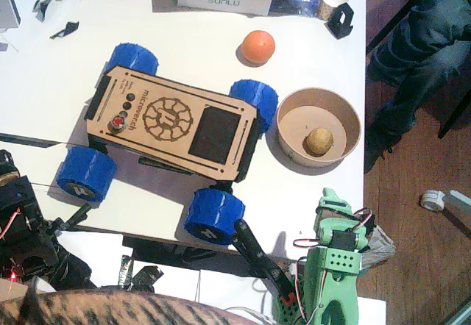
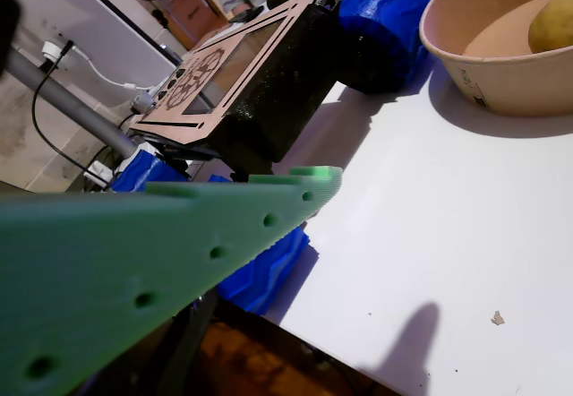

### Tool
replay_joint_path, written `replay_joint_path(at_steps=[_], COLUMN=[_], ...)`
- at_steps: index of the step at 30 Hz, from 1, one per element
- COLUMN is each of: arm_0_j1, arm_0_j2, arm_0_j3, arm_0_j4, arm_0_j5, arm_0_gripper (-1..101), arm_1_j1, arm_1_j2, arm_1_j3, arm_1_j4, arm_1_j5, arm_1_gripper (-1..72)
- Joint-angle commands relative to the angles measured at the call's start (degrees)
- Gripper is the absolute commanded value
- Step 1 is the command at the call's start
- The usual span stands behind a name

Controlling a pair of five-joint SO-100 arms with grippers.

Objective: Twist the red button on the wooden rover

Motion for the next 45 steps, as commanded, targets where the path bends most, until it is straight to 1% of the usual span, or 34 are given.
replay_joint_path(at_steps=[1, 7, 16, 32, 39, 42, 45], arm_0_j1=[0.0, 0.0, 0.62, 0.88, 0.97, 3.87, 10.2], arm_0_j2=[-2.64, -16.26, -27.51, -38.14, -43.51, -45.44, -46.32], arm_0_j3=[-0.09, -0.7, -0.88, -0.88, -0.97, -0.97, -0.97], arm_0_j4=[-3.25, -7.12, -10.55, -14.33, -18.19, -18.63, -17.84], arm_0_j5=[0.79, 0.88, 0.88, 0.88, 0.88, 0.88, 0.79], arm_0_gripper=[0, 0, 0, 0, 0, 0, 0], arm_1_j1=[0.26, 0.26, 0.26, 0.26, 0.26, 0.26, 0.26], arm_1_j2=[-0.26, -0.26, -0.26, -0.26, -0.26, -0.26, -0.26], arm_1_j3=[-0.35, -0.35, -0.35, -0.35, -0.35, -0.35, -0.35], arm_1_j4=[-0.26, -0.26, -0.26, -0.26, -0.26, -0.26, -0.26], arm_1_j5=[0.0, 0.0, 0.0, 0.0, 0.0, 0.0, 0.0], arm_1_gripper=[20.4, 20.4, 20.4, 20.4, 20.4, 20.4, 20.4])
